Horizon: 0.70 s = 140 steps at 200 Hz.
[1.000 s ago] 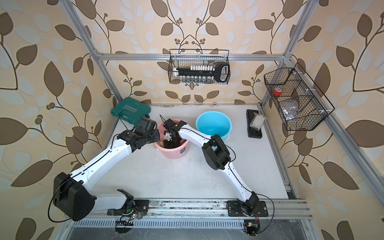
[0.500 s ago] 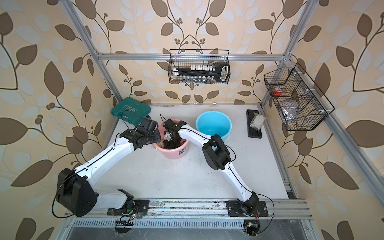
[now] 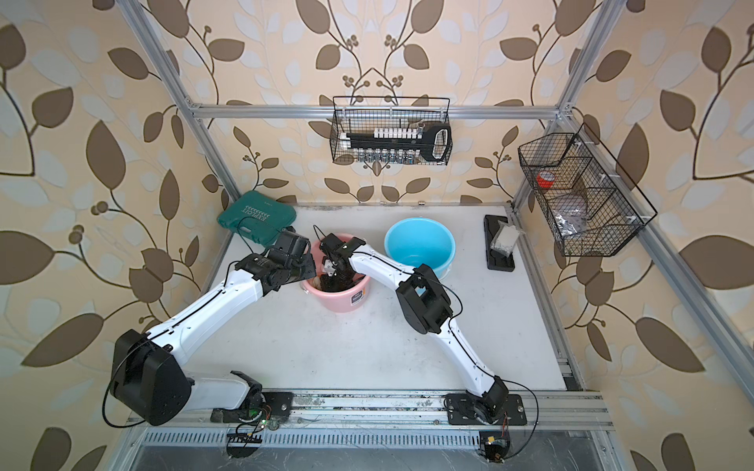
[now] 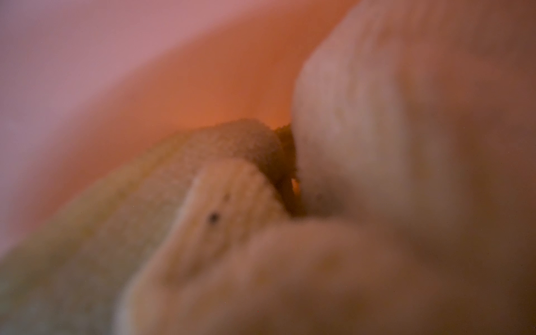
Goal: Wipe the inside of the bucket with a cloth
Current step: Wipe the dirt from the inside of the bucket.
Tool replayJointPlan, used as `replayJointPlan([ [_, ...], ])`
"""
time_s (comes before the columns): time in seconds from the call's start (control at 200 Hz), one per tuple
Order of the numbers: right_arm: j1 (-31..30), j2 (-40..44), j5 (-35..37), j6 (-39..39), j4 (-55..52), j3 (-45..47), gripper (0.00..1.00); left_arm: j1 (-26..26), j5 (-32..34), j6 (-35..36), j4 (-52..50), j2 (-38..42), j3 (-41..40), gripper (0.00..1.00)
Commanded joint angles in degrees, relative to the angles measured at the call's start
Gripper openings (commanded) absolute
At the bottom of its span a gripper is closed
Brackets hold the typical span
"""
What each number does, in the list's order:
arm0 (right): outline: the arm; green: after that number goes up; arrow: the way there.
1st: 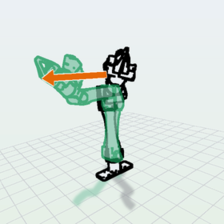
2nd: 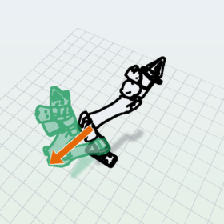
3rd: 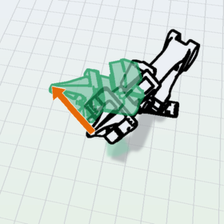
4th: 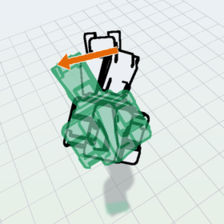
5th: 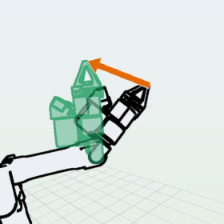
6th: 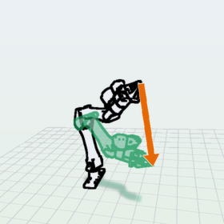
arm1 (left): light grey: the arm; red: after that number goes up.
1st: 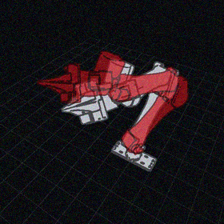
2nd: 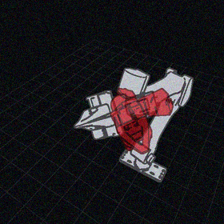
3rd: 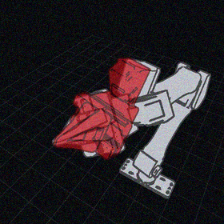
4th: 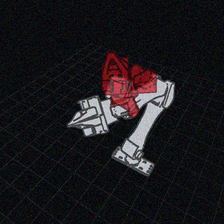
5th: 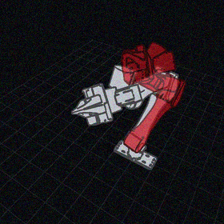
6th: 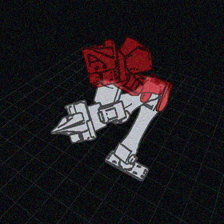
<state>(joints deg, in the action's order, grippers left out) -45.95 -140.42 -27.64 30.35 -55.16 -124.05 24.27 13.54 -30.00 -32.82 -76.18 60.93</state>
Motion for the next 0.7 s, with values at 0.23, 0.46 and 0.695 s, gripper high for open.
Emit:
replayJointPlan([
  [0.23, -5.3, 5.4, -18.6, 12.4, 29.7, 5.8, 0.00, 2.1, -8.6, 3.8, 2.8, 1.9, -5.1, 0.00],
  [0.46, -4.6, 11.5, -17.9, 7.6, 26.3, 9.4, 0.00, 2.2, -6.2, 4.6, 4.7, 2.8, -5.9, 0.00],
  [0.695, -1.4, 12.2, -9.3, 4.4, 19.1, 4.2, 0.00, 2.3, -7.6, 6.5, 9.0, 2.4, -5.1, 0.00],
])
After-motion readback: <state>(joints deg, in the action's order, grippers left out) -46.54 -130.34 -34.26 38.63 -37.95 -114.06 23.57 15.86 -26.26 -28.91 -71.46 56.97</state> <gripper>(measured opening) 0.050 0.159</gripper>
